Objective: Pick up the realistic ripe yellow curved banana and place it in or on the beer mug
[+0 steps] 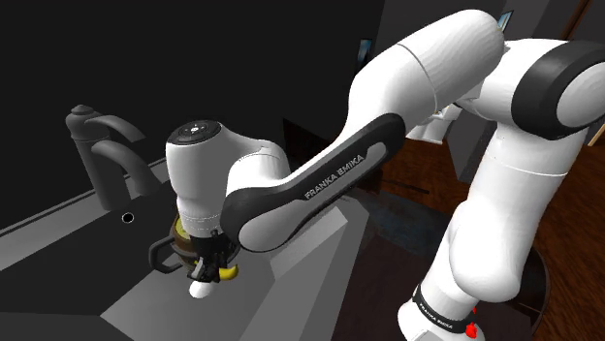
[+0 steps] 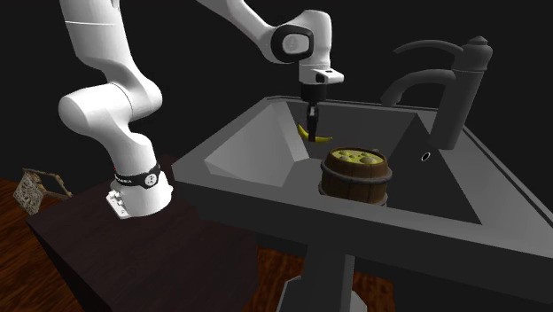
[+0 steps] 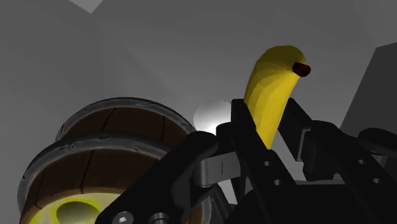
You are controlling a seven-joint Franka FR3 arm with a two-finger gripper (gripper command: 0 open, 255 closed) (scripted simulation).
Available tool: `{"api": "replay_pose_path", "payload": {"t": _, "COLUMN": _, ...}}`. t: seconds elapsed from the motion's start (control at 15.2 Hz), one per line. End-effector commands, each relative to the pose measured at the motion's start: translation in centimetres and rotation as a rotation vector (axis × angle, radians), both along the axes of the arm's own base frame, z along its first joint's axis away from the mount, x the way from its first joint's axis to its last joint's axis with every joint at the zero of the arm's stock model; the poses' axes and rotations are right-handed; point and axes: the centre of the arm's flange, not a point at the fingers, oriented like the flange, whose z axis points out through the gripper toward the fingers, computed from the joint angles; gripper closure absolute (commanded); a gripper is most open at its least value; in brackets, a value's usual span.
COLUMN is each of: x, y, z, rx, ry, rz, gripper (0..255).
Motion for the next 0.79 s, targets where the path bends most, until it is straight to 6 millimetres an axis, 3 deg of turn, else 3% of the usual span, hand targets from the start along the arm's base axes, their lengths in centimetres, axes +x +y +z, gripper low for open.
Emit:
{"api": "replay_pose_path", "payload": {"t": 0.0, "x": 0.1, "y": -0.1, "z": 1.1, "rx": 0.0, "ry": 0.0, "rz": 0.0, "gripper": 255}}
{"api": "replay_pose_path", "payload": {"t": 0.73, "x": 0.1, "y": -0.1, "z": 6.9, "rx": 0.0, "ry": 0.0, "rz": 0.0, "gripper": 255}}
